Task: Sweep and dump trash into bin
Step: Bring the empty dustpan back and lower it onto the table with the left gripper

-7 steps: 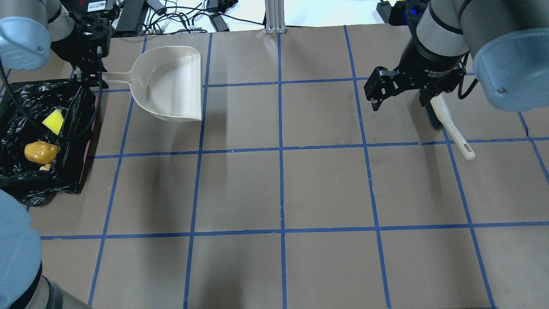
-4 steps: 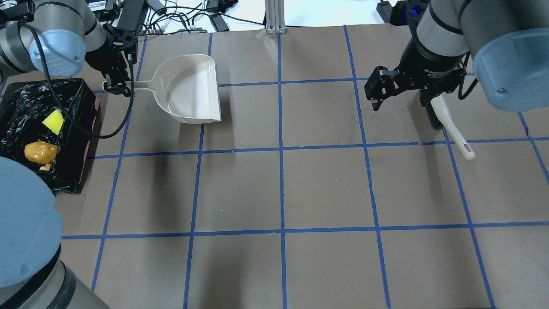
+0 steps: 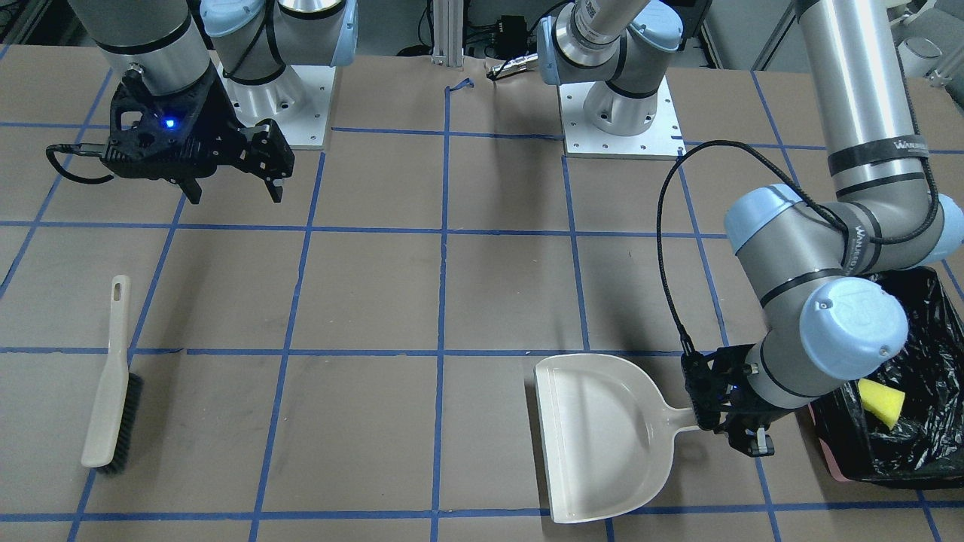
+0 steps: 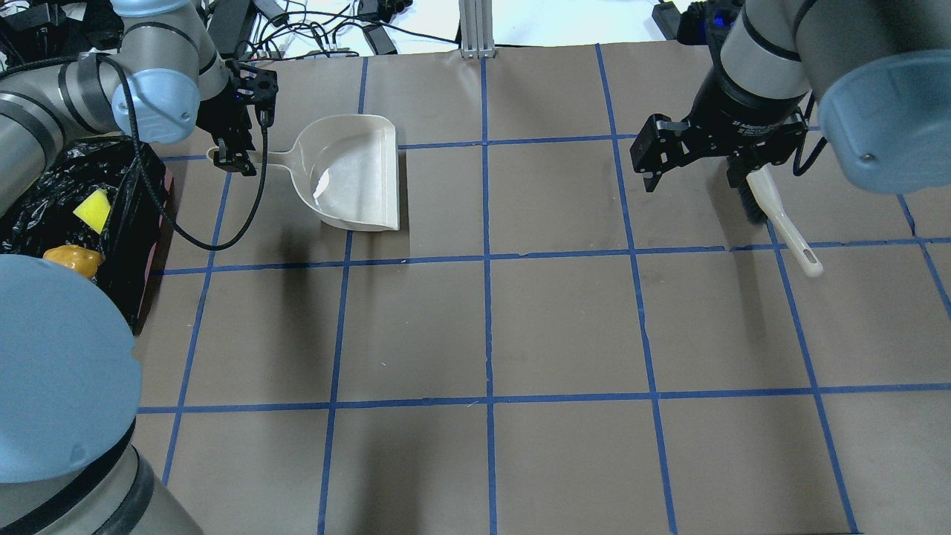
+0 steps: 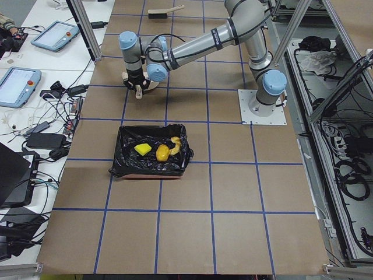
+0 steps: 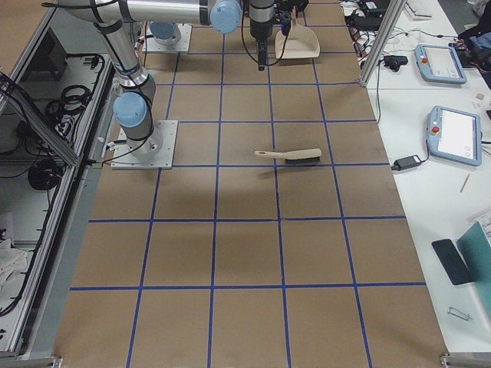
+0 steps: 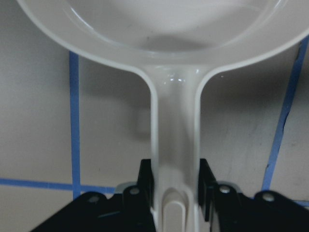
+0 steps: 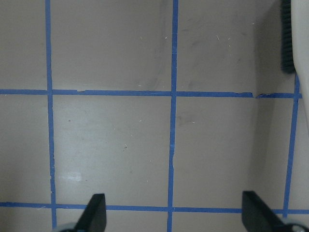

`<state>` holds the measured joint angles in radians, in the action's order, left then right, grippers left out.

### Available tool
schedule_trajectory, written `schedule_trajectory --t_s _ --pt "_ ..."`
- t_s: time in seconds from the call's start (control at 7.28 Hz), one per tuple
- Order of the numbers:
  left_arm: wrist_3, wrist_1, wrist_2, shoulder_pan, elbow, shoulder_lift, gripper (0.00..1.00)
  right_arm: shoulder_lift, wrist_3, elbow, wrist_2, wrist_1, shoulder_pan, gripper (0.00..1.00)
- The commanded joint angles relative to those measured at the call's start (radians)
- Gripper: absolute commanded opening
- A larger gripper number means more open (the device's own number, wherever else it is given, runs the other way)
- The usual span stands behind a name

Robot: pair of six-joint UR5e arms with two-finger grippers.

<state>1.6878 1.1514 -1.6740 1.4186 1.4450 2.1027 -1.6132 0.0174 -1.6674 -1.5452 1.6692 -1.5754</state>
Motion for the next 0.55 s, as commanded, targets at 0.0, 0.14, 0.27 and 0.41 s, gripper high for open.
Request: schedule_trajectory --t_s 0.0,0.14,0.27,0.41 --pt "0.108 -0.016 -0.03 0.02 0.006 0.002 0.09 -0.001 -0.001 0.0 -0.001 0.001 0.0 1.0" --pt "0.116 -0.018 -0.03 0.02 0.006 0.002 0.09 -0.001 -0.001 0.0 -0.001 0.001 0.0 1.0" --pt "0.118 -0.019 -0.03 0.016 0.006 0.002 0.09 -0.001 -0.001 0.0 -0.001 0.001 -0.002 1.0" --pt "0.116 -0.033 -0.03 0.014 0.006 0.005 0.09 -0.001 -0.001 0.0 -0.001 0.0 0.0 1.0"
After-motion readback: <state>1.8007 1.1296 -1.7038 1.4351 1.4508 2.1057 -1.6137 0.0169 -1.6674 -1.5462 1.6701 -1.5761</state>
